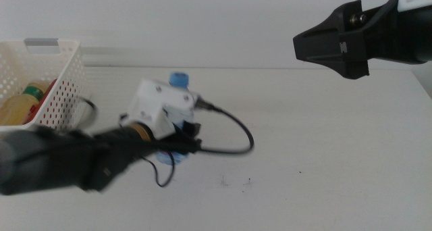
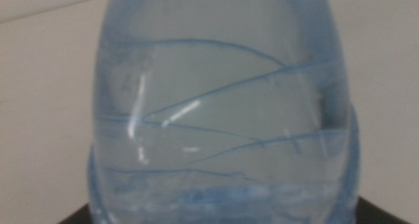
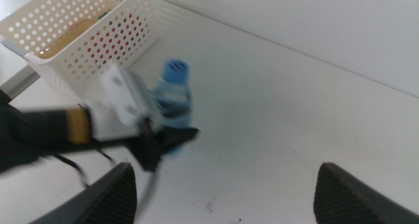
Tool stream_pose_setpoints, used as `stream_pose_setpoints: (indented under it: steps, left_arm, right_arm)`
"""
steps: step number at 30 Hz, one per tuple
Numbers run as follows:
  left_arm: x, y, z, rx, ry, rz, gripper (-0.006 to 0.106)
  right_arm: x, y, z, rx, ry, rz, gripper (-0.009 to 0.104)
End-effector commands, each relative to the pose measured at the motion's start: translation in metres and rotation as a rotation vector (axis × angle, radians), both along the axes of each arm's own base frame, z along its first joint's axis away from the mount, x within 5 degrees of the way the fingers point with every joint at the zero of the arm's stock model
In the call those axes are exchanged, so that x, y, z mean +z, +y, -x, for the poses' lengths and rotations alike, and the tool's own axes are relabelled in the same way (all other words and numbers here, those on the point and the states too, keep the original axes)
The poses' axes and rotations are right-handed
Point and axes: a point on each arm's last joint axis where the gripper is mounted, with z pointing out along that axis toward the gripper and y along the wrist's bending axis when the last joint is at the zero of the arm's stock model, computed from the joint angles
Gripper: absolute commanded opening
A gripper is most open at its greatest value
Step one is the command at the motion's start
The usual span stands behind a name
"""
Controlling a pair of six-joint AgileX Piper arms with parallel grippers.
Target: Use arms to grab the bottles and put them into the dustbin to the left of the table.
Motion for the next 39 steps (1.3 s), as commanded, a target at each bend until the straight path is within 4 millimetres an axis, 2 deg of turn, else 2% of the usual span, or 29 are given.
stream_pose_setpoints:
  steps: [1, 5, 7, 8, 10, 12, 16, 20, 26, 32, 36, 39]
  left_arm:
    - [0.045, 0.007, 0.006, -0.001, -0.001, -0.017, -0.002]
    - [0.095, 0.029, 0.007, 0.041, 0.117, -0.136, -0.002]
    - [0.12, 0.052, -0.005, 0.07, 0.211, -0.222, -0.002]
    - [0.165, 0.112, -0.028, 0.099, 0.328, -0.329, -0.002]
    - [0.187, 0.139, -0.038, 0.147, 0.351, -0.281, -0.002]
    - [0.198, 0.162, -0.049, 0.184, 0.358, -0.232, -0.002]
    - [0.194, 0.207, -0.064, 0.287, 0.417, -0.178, -0.002]
    - [0.173, 0.23, -0.077, 0.29, 0.438, -0.184, -0.002]
    - [0.134, 0.244, -0.105, 0.321, 0.455, -0.209, -0.002]
    - [0.106, 0.252, -0.121, 0.335, 0.468, -0.244, 0.0]
    - [0.09, 0.255, -0.126, 0.332, 0.508, -0.262, 0.01]
    - [0.085, 0.256, -0.129, 0.334, 0.51, -0.262, 0.024]
  right_arm:
    - [0.003, -0.002, 0.0, -0.002, -0.023, -0.001, 0.09]
    - [0.003, -0.002, 0.0, -0.002, -0.023, -0.001, 0.09]
    - [0.003, -0.002, 0.0, -0.002, -0.023, -0.001, 0.09]
    - [0.003, -0.002, 0.0, -0.002, -0.023, -0.001, 0.09]
    - [0.003, -0.002, 0.0, -0.002, -0.023, -0.001, 0.09]
    - [0.003, -0.002, 0.0, -0.002, -0.023, -0.001, 0.09]
    - [0.003, -0.002, 0.0, -0.002, -0.023, -0.001, 0.09]
    - [0.003, -0.002, 0.0, -0.002, -0.023, -0.001, 0.09]
    - [0.003, -0.002, 0.0, -0.002, -0.023, -0.001, 0.09]
    - [0.003, -0.002, 0.0, -0.002, -0.023, -0.001, 0.09]
    - [0.003, -0.002, 0.0, -0.002, -0.023, -0.001, 0.09]
    - [0.003, -0.002, 0.0, -0.002, -0.023, -0.001, 0.09]
